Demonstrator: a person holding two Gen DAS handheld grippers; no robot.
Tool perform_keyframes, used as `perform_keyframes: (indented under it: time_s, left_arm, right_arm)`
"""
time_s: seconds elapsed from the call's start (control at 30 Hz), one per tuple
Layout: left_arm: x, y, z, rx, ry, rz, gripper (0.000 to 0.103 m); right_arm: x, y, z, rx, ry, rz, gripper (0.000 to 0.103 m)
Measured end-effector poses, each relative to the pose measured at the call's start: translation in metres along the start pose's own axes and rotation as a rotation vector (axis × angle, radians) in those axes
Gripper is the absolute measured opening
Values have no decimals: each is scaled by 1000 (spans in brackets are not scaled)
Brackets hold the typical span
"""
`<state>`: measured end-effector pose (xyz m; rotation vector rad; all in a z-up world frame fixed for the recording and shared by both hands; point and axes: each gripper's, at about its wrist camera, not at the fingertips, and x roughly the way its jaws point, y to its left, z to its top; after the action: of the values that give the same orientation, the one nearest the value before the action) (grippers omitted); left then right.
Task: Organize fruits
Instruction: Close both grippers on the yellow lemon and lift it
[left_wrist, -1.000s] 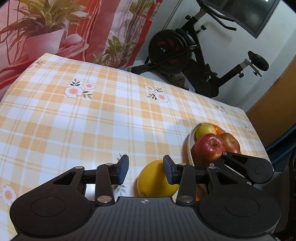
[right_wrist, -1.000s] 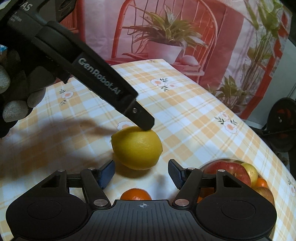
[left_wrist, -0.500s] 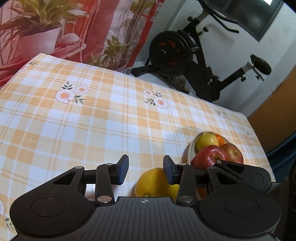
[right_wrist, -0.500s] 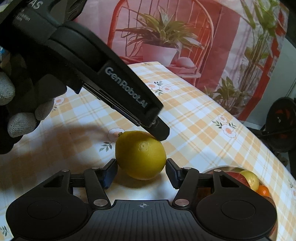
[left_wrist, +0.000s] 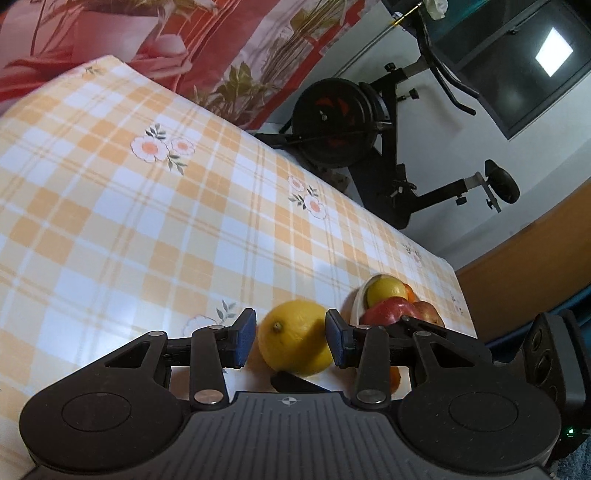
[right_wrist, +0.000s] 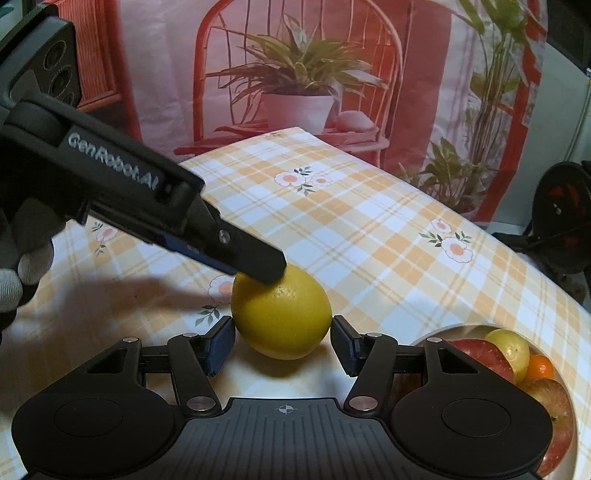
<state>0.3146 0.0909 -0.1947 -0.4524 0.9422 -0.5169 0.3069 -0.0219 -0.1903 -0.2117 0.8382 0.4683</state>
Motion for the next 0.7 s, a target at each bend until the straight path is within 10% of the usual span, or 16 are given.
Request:
perform_keyframes:
  time_s: [0.7]
  left_arm:
    - [7, -4, 2, -13, -26, 6, 41]
  right_arm:
    - [4, 2, -1, -52, 7, -36, 49]
